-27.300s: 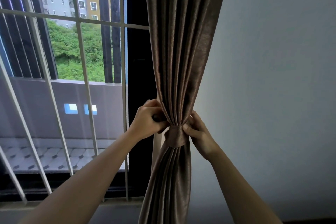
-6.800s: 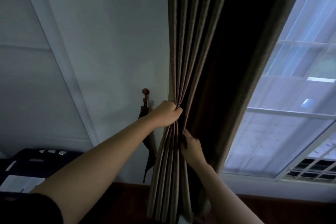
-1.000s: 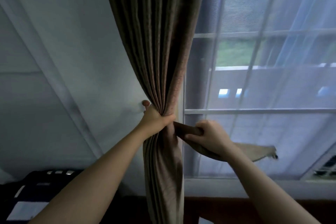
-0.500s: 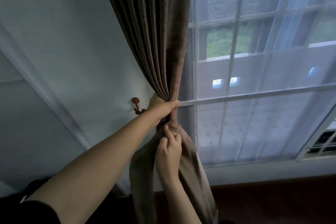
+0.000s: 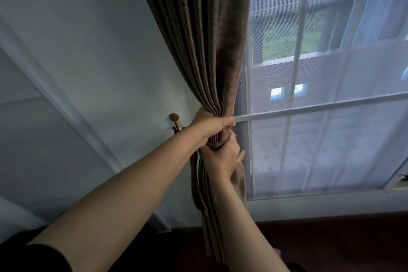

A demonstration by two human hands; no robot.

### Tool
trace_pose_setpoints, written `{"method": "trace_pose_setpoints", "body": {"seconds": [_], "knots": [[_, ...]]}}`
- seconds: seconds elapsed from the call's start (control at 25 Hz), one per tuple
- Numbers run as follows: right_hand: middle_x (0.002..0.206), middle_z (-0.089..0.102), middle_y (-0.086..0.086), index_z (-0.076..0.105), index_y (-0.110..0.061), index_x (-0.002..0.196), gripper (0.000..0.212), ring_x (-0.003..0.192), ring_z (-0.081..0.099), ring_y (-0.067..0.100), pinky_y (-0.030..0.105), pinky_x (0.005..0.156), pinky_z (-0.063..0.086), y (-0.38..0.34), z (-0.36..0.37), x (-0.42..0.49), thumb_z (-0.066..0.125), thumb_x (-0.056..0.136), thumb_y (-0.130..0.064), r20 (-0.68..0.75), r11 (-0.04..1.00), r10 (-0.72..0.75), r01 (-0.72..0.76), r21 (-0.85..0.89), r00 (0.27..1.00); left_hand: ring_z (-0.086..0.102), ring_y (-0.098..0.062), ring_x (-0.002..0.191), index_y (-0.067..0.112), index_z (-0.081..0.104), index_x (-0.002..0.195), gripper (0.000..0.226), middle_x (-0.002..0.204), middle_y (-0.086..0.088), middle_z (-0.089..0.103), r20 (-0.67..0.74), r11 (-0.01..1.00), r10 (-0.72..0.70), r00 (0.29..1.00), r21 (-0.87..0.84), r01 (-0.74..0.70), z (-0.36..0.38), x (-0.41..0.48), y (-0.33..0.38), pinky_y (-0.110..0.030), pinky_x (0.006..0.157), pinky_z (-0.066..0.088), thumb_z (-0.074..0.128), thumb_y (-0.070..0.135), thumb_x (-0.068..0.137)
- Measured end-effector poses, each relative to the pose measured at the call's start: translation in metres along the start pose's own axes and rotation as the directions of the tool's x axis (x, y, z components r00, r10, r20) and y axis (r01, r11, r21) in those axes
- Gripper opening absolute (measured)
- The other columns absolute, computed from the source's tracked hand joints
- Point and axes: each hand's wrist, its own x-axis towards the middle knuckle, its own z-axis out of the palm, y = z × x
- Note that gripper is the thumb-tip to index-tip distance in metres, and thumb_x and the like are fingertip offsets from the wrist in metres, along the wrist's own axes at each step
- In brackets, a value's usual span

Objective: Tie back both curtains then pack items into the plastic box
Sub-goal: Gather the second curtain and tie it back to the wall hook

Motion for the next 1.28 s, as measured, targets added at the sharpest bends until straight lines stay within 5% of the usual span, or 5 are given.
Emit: {"method": "trace_pose_setpoints", "body": {"seconds": [0.32, 0.48, 0.72, 0.84, 1.28], "knots": [[0.089, 0.069, 0.007, 0.049, -0.020, 0.110, 0.039, 0.087, 0.063, 0.035, 0.039, 0.073, 0.046, 0.009, -0.011, 0.005, 0.064, 0.077, -0.034, 0.018, 0.989, -0.062, 0.064, -0.133, 0.998, 0.061, -0.021, 0.095, 0.005, 0.062, 0.105, 0.038, 0.098, -0.011, 0.064, 0.440, 0.958, 0.175, 0.881, -0.282, -0.050, -0.043, -0.009, -0.022, -0.033, 0.083, 0.052, 0.059, -0.008, 0.070], [0.088, 0.069, 0.004, 0.048, -0.026, 0.114, 0.046, 0.085, 0.063, 0.031, 0.042, 0.076, 0.051, 0.010, -0.023, 0.000, 0.068, 0.073, -0.032, 0.116, 0.979, -0.118, 0.135, -0.155, 0.986, 0.051, -0.018, 0.120, 0.032, 0.049, 0.121, 0.057, 0.118, 0.006, 0.057, 0.295, 0.996, 0.087, 0.951, -0.060, -0.072, -0.070, -0.022, -0.088, -0.019, 0.072, 0.047, 0.047, -0.010, 0.082], [0.091, 0.068, -0.010, 0.040, -0.048, 0.113, 0.064, 0.088, 0.066, 0.016, 0.040, 0.080, 0.055, 0.011, -0.038, -0.007, 0.071, 0.057, -0.040, 0.370, 0.981, -0.134, 0.175, -0.081, 0.919, 0.059, -0.008, 0.097, 0.012, 0.063, 0.112, 0.023, 0.106, 0.001, 0.067, 0.025, 0.933, 0.303, 0.953, 0.198, -0.301, -0.033, -0.046, -0.123, 0.001, 0.078, 0.038, 0.055, 0.010, 0.091], [0.095, 0.067, -0.015, 0.051, -0.043, 0.114, 0.065, 0.094, 0.065, 0.011, 0.037, 0.084, 0.054, 0.005, -0.040, -0.006, 0.070, 0.054, -0.061, 0.403, 0.987, -0.096, 0.140, -0.079, 0.910, 0.062, -0.013, 0.087, 0.016, 0.061, 0.101, 0.015, 0.093, 0.005, 0.064, 0.024, 0.896, 0.353, 0.935, 0.279, -0.346, -0.025, -0.044, -0.127, -0.018, 0.075, 0.049, 0.050, 0.014, 0.092], [0.090, 0.061, -0.012, 0.054, -0.035, 0.116, 0.043, 0.089, 0.060, 0.016, 0.036, 0.080, 0.051, 0.007, -0.050, 0.000, 0.056, 0.077, -0.054, 0.375, 0.958, -0.181, 0.249, -0.140, 0.909, 0.058, -0.022, 0.065, 0.006, 0.063, 0.089, 0.027, 0.079, -0.008, 0.060, 0.542, 0.125, 0.533, 0.650, 0.709, -0.694, -0.114, -0.019, -0.071, -0.030, 0.052, 0.050, 0.042, 0.022, 0.081]]}}
